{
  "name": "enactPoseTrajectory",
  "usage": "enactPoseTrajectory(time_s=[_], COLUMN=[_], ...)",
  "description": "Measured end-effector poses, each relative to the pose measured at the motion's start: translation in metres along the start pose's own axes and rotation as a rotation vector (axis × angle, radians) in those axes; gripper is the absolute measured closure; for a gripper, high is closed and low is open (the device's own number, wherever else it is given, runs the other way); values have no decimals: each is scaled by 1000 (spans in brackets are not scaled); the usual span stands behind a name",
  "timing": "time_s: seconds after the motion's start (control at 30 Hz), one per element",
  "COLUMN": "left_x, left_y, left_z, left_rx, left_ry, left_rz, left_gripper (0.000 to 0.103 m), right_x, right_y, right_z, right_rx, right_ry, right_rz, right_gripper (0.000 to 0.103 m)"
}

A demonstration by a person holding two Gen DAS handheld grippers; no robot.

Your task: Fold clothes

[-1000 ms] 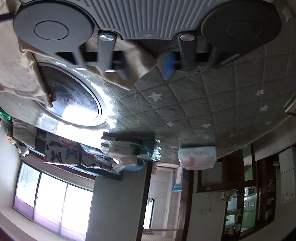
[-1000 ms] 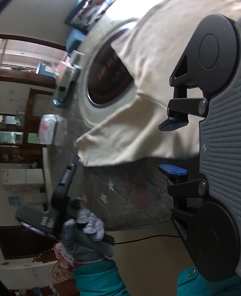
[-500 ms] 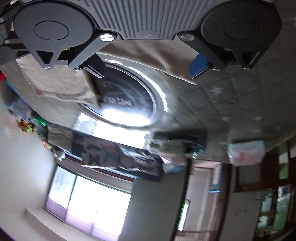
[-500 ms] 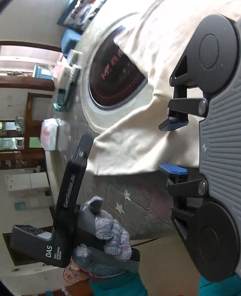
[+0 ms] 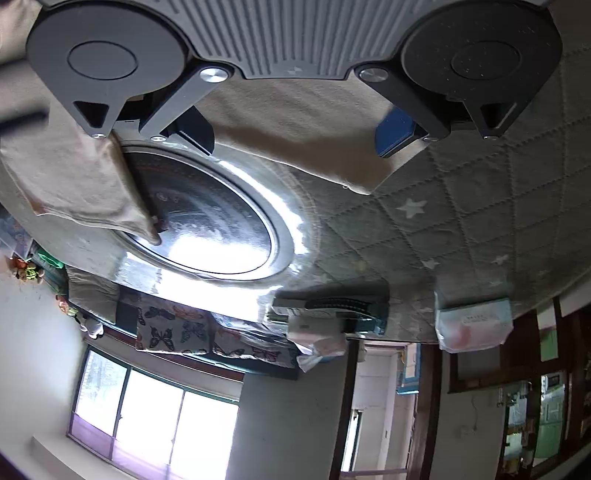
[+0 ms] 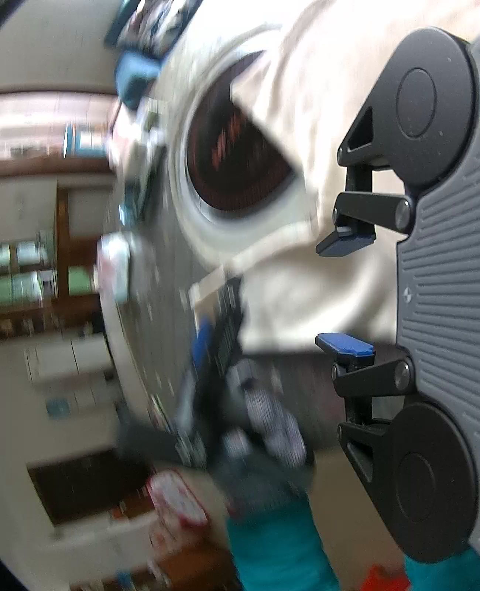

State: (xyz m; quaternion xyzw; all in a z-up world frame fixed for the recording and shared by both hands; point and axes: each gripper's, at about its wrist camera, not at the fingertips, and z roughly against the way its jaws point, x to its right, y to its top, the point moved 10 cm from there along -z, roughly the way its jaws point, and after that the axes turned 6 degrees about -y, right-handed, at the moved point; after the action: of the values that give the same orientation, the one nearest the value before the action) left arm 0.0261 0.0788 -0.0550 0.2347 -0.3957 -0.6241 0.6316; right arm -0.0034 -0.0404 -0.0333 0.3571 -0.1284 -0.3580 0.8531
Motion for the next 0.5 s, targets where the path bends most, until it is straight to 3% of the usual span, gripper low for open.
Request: enactPoseTrajectory(time_s=[0.17, 0.33, 0.5], left_x=[-3, -8, -8], left_y=[0, 2, 2], left_z=[3, 1, -1], left_rx=[5, 6, 11], left_ry=[25, 41, 39], left_rz=[-21, -26, -32], left_gripper=[8, 7, 6], right_x=[68, 94, 95], right_y=[4, 3, 11], right_z=[-19, -48, -63], right_rx=[-51, -85, -76], right_ry=[-178, -224, -194], right_rz=[2, 49, 44], right_gripper=[58, 59, 60])
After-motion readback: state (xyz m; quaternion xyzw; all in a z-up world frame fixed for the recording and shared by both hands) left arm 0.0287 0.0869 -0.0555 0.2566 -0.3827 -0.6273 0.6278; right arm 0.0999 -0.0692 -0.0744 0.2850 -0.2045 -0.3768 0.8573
